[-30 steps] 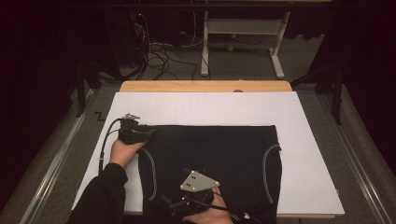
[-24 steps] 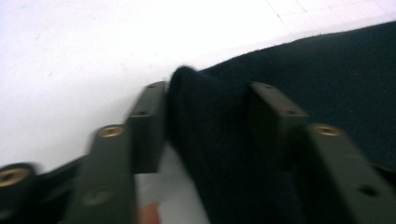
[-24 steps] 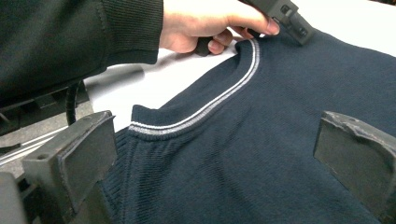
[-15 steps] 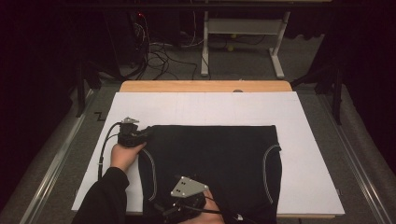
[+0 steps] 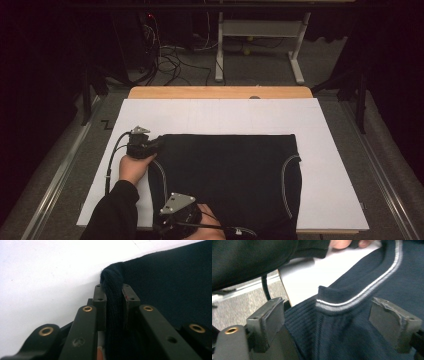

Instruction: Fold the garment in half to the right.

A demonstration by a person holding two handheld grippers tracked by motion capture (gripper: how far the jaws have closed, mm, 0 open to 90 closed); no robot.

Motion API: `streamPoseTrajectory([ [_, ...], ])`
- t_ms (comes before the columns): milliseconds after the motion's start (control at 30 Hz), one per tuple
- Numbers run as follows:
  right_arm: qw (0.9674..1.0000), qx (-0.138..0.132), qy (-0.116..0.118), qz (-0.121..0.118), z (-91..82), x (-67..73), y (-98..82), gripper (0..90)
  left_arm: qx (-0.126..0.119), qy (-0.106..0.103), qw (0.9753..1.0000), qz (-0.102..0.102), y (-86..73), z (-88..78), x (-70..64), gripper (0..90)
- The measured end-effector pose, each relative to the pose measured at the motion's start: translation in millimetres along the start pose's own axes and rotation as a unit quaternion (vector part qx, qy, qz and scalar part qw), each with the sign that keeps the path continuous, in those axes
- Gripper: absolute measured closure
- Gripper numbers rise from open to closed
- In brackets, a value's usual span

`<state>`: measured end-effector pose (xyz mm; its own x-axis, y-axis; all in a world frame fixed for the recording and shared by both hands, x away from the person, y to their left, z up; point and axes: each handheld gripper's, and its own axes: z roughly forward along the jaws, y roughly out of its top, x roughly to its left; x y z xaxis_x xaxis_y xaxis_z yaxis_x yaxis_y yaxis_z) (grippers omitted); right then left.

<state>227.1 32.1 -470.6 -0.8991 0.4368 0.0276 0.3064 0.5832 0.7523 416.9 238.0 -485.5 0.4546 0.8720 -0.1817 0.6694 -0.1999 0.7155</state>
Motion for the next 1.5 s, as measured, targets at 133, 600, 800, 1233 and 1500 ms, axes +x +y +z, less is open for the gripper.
streamPoseTrajectory([
  [133, 0.9994, 0.032, 0.0, -0.015, 15.0, 4.3, 5.8, 16.3, -0.002, 0.004, 1.0, 0.006, -0.4, -0.1, -1.4, 73.2],
  [600, 0.9975, 0.051, -0.041, -0.028, 25.3, 11.0, 8.9, 38.8, -0.004, 0.006, 0.9999, 0.007, -0.9, -0.5, -2.0, 73.0],
  [800, 0.9972, 0.047, -0.045, -0.035, 24.3, 9.4, 7.9, 45.0, -0.004, 0.006, 1.0, 0.006, -0.8, -0.4, -2.0, 73.0],
  [1233, 0.9969, 0.047, -0.052, -0.035, 21.2, 4.2, 6.5, 59.9, -0.003, 0.005, 1.0, 0.001, -0.8, -0.5, -1.0, 72.6],
  [1500, 0.9968, 0.041, -0.057, -0.038, 19.8, 1.2, 4.6, 67.9, -0.002, 0.004, 1.0, -0.001, -0.7, -0.5, -0.6, 72.6],
])
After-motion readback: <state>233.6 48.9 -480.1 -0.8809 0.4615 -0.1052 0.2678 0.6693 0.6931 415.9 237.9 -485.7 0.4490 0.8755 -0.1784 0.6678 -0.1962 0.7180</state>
